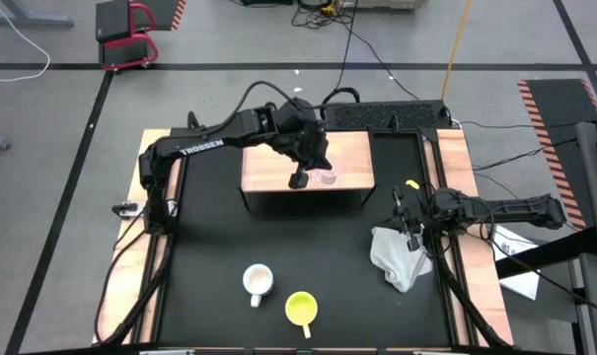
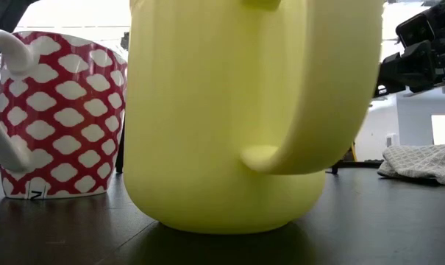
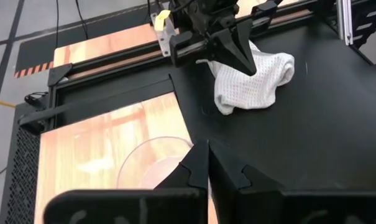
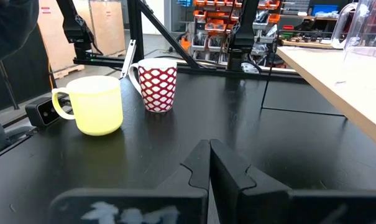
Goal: Stack small to large cups/mugs on shelf
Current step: Put the transparent mug on the shelf
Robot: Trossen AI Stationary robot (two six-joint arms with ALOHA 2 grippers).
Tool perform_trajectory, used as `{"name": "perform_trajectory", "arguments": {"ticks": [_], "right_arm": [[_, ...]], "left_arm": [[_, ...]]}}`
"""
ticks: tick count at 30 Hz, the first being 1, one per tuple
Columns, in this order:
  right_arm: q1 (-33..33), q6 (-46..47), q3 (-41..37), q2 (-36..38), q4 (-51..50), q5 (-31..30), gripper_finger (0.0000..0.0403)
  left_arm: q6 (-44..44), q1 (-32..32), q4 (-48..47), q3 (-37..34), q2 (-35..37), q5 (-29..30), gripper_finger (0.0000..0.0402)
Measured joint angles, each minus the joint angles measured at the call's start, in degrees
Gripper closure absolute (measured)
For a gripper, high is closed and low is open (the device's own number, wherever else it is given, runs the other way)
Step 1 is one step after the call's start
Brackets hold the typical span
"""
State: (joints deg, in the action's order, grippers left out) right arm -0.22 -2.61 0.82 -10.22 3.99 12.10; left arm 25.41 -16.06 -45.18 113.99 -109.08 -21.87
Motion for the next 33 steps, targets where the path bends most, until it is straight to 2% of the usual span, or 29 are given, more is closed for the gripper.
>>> {"name": "perform_trajectory", "arguments": {"ticks": [9,20,33], "right_arm": [[0.0,0.0,0.0,0.0,0.0,0.0,0.0403],[0.0,0.0,0.0,-0.3,0.0,0.0,0.0403],[0.0,0.0,0.0,-1.9,0.0,0.0,0.0403]], "left_arm": [[-0.4,0.0,-2.4,0.0,-0.1,0.1,0.0399],[0.6,0.3,-4.5,0.1,-1.9,4.4,0.0396],[1.5,0.2,-4.2,0.0,-2.8,4.6,0.0399]]}}
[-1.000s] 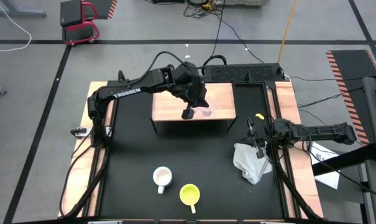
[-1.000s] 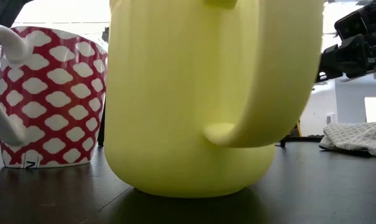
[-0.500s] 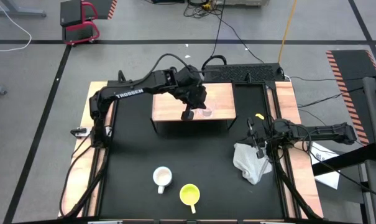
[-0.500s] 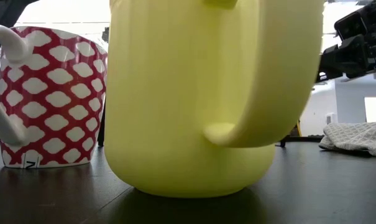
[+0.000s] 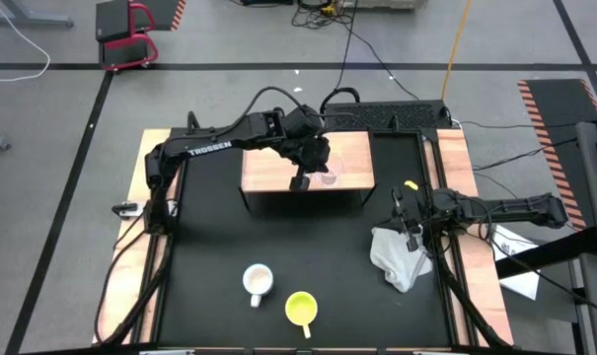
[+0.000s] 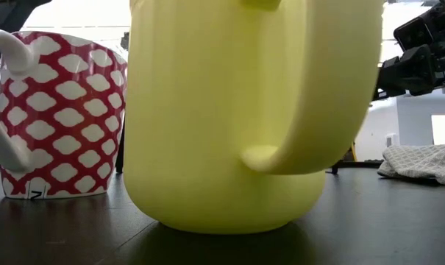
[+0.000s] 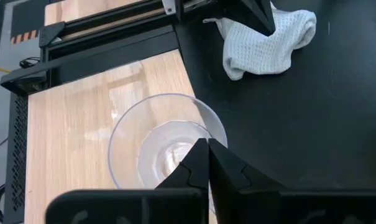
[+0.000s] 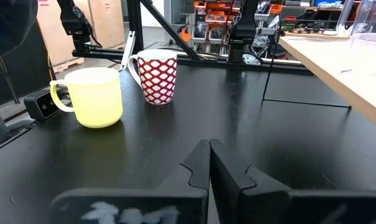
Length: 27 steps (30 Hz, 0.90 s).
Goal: Stack small to large cups/mugs on shelf
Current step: Put the transparent mug on the shelf
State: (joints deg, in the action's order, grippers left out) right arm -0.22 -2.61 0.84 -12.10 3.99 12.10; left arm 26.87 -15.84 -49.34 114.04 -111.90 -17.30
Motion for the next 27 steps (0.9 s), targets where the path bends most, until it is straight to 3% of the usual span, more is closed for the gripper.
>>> {"name": "perform_trajectory", "arguments": {"ticks": [14,27], "right_arm": [[0.0,0.0,0.0,0.0,0.0,0.0,0.0403],[0.0,0.0,0.0,0.0,0.0,0.0,0.0403]], "left_arm": [[-0.1,0.0,0.1,0.0,0.0,-0.3,0.0363],[0.0,0.0,0.1,0.0,0.0,-0.3,0.0300]]}}
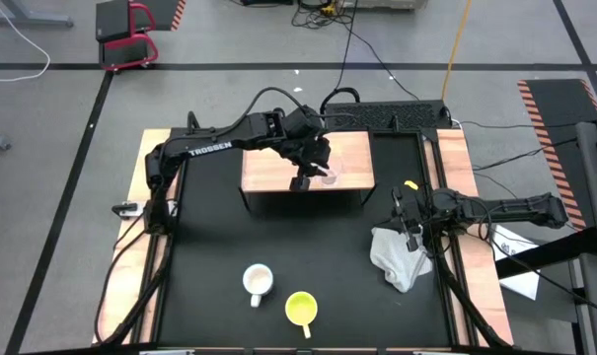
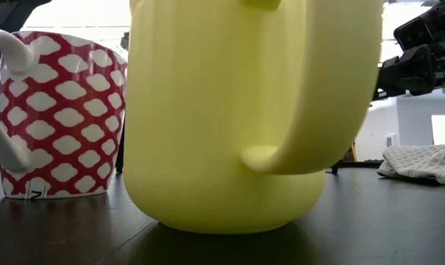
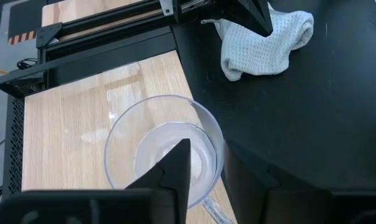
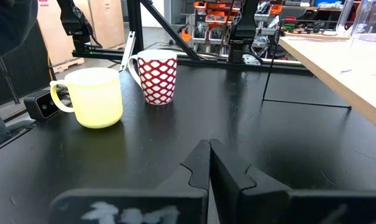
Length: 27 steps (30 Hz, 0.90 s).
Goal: Stack small to large cups/mugs on shelf
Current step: Put the transparent mug on the shelf
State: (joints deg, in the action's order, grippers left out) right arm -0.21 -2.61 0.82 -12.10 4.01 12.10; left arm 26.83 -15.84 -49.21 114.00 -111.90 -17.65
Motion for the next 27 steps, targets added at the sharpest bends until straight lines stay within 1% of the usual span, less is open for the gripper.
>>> {"name": "perform_trajectory", "arguments": {"ticks": [7,27], "right_arm": [[0.0,0.0,0.0,0.0,0.0,0.0,0.0403],[0.0,0.0,0.0,0.0,0.0,0.0,0.0403]], "left_arm": [[-0.2,0.0,0.0,0.0,0.0,0.0,0.0282],[-0.6,0.5,-0.7,0.0,0.0,-0.4,0.0282]]}}
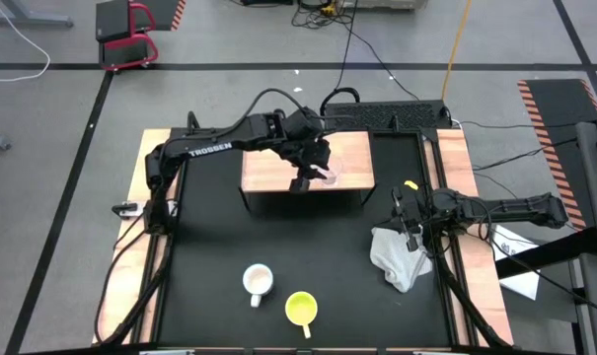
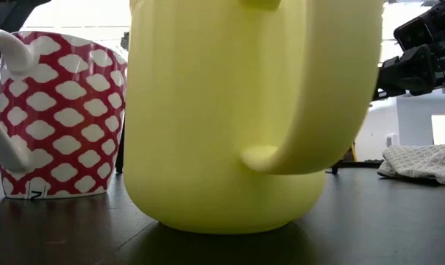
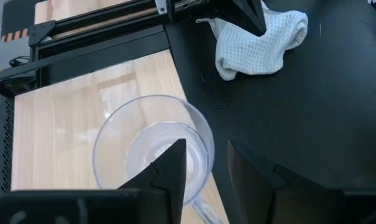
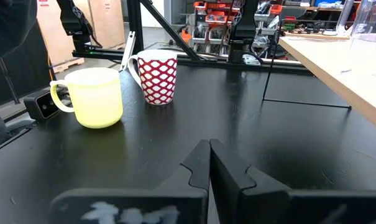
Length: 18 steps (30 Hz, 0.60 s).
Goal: Stack small to large cups/mugs on shelf
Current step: Put the transparent mug on the shelf
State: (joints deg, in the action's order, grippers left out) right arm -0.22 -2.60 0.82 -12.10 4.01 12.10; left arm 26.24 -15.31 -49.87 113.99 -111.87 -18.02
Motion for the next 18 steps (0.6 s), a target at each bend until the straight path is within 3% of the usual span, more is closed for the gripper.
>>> {"name": "perform_trajectory", "arguments": {"ticks": [18], "right_arm": [[0.0,0.2,0.0,0.0,0.0,0.0,0.0403]], "left_arm": [[0.6,0.1,-1.0,0.0,-0.4,-0.1,0.0282]]}}
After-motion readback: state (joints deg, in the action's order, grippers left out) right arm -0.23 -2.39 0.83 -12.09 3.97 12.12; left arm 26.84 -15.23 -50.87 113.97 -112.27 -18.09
